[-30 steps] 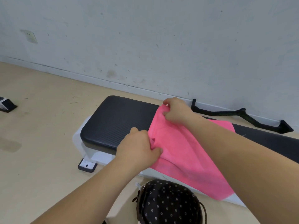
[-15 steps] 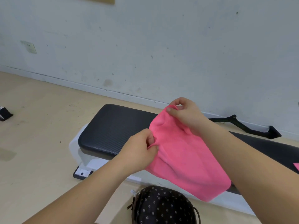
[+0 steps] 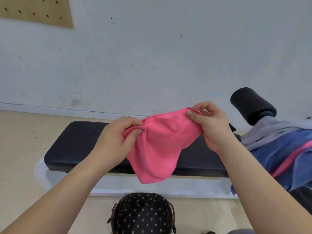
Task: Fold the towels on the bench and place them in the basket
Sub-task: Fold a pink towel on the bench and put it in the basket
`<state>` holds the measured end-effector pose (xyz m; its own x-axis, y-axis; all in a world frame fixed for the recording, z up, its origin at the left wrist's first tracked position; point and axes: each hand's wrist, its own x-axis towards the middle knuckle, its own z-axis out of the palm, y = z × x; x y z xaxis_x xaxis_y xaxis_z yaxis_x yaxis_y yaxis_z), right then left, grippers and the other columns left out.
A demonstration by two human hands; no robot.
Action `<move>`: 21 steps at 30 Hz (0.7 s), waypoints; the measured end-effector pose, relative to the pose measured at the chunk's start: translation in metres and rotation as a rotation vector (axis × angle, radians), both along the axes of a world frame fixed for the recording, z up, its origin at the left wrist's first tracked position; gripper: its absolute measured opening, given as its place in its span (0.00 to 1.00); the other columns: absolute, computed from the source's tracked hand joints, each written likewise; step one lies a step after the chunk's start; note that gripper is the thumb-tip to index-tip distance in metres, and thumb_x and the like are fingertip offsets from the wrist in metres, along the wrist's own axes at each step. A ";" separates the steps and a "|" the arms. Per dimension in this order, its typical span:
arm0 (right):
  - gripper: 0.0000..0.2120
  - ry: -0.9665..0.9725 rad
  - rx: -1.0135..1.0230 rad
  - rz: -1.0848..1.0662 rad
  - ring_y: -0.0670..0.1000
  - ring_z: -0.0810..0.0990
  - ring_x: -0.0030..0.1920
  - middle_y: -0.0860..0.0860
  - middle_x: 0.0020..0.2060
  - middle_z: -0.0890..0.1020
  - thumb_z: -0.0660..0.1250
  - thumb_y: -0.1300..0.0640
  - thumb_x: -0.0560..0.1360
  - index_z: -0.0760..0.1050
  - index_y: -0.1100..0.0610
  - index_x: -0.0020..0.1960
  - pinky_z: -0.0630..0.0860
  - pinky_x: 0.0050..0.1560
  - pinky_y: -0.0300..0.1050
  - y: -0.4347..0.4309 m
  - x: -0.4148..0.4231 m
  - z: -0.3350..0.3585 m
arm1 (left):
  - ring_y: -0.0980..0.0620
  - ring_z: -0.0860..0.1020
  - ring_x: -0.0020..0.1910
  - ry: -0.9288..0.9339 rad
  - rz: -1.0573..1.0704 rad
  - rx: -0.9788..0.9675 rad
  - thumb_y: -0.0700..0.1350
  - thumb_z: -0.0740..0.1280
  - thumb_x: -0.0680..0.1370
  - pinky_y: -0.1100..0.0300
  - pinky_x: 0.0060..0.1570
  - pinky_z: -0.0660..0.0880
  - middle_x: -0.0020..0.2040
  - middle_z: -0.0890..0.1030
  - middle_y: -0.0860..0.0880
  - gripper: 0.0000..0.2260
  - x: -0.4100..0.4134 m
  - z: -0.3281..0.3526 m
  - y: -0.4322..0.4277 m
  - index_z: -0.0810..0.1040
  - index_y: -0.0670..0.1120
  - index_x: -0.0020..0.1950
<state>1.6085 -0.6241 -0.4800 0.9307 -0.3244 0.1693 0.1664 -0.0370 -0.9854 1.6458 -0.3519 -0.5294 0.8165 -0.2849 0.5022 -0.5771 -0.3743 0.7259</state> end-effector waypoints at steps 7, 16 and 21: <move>0.07 0.068 -0.041 0.088 0.51 0.81 0.43 0.52 0.41 0.86 0.79 0.59 0.65 0.88 0.53 0.43 0.75 0.45 0.47 -0.025 -0.045 -0.002 | 0.63 0.80 0.55 0.006 -0.023 0.038 0.41 0.72 0.79 0.73 0.56 0.72 0.50 0.84 0.61 0.10 -0.010 0.006 0.003 0.85 0.57 0.51; 0.07 0.275 -0.530 0.250 0.48 0.83 0.47 0.53 0.46 0.87 0.78 0.63 0.73 0.87 0.52 0.47 0.79 0.54 0.42 -0.014 -0.023 -0.039 | 0.64 0.80 0.52 0.113 -0.003 0.179 0.43 0.72 0.79 0.65 0.52 0.74 0.47 0.84 0.62 0.08 0.005 -0.020 0.018 0.84 0.57 0.49; 0.10 0.283 -0.609 0.210 0.45 0.79 0.39 0.51 0.40 0.83 0.83 0.60 0.66 0.86 0.49 0.44 0.79 0.48 0.44 -0.012 0.001 -0.066 | 0.64 0.80 0.50 0.130 0.047 0.263 0.46 0.73 0.78 0.63 0.51 0.77 0.47 0.84 0.61 0.04 0.019 -0.034 0.029 0.84 0.56 0.48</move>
